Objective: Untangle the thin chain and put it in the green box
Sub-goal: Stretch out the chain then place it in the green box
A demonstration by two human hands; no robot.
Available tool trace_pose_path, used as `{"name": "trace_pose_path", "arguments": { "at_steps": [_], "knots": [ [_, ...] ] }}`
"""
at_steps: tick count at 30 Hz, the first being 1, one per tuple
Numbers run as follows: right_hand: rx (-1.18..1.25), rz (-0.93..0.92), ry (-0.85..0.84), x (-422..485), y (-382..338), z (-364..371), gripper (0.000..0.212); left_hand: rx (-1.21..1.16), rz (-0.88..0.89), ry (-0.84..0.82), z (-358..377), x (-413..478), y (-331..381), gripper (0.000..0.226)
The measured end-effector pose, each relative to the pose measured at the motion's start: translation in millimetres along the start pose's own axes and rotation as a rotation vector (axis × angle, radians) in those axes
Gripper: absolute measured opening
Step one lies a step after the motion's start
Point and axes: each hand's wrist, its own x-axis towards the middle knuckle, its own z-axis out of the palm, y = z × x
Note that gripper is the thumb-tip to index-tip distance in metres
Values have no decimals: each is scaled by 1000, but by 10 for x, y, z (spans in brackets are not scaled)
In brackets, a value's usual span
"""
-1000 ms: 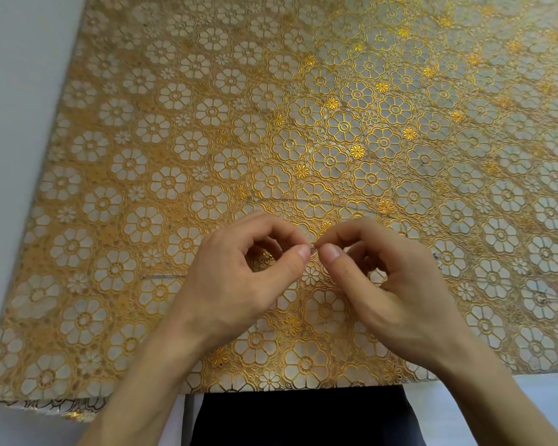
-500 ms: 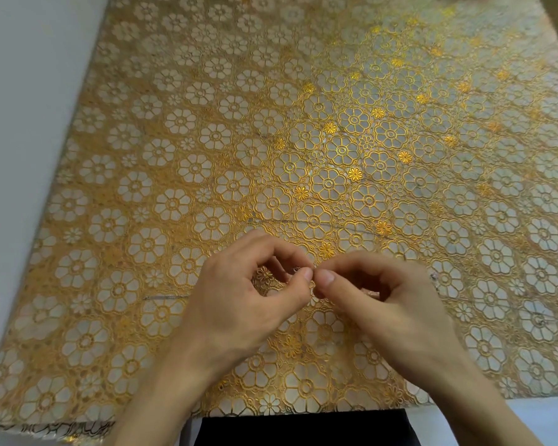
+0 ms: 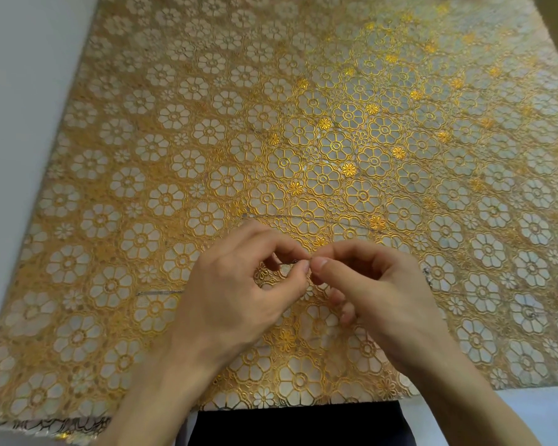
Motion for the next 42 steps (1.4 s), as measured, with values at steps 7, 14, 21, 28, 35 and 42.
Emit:
{"name": "trace_pose_path", "arguments": {
  "at_steps": [7,14,21,28,35,42],
  "knots": [
    [-30,-21,-27,-7,-6,-23,8,-55,-28,28,30,-41,10,3],
    [-27,-72,-48,-13,61,-23,10,-82,-69,34,32,-59,15,5],
    [-43,-122,-64,-7,85,-48,15,-101,-82,28,29,-73,26,6],
    [-121,-243,-78,-17,117,-51,13,-111,-107,-11,-7,-85,15,7],
    [-271,-354,-33,-24,161,-34,4,-42,-71,9,-36,-55,8,7],
    [-510,-536,23,4,198,-31,3,-21,-61,-58,-67,-21,-27,11]
  ]
}}
